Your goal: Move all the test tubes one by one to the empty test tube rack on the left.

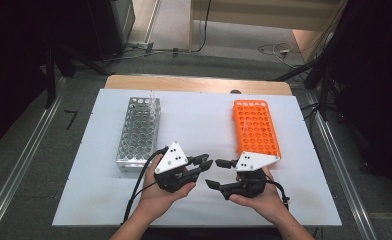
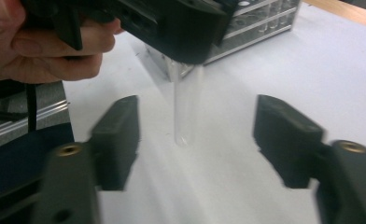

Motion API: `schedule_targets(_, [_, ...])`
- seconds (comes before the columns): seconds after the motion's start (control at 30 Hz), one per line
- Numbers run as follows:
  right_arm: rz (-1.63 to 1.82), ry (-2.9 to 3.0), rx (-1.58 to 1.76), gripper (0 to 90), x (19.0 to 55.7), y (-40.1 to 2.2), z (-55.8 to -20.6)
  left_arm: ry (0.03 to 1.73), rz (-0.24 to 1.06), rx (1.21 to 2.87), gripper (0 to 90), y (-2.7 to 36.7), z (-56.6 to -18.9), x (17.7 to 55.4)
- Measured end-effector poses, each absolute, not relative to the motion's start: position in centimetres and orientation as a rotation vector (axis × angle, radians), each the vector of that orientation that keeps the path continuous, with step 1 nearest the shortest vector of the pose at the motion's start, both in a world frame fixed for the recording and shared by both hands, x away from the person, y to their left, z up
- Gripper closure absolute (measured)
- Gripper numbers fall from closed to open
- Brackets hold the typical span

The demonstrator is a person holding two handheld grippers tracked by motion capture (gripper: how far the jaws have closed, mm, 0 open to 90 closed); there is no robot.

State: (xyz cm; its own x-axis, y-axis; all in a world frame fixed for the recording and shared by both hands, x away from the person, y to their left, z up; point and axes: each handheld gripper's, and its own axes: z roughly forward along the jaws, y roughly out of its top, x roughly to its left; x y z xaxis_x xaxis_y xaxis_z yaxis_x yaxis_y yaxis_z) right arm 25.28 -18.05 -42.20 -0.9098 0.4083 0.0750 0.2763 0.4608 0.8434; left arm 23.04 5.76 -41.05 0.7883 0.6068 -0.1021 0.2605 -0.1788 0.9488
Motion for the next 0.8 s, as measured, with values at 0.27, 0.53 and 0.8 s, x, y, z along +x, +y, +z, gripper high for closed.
schedule_targets(0.27, [1.488,2.531,0.668,0.0,26.6,-20.4,-42.0,0.727,0.413,1.724,76.3,7.9,-40.1,24.0])
schedule_targets(0.53, [1.492,2.463,0.725,0.0,27.4,-22.8,-41.9,0.77,0.481,1.71,76.3,10.1,-39.4,25.7])
schedule_targets(0.8, [1.468,2.427,0.78,0.0,28.1,-24.7,-42.3,0.842,0.528,1.666,76.3,12.7,-39.2,27.7])
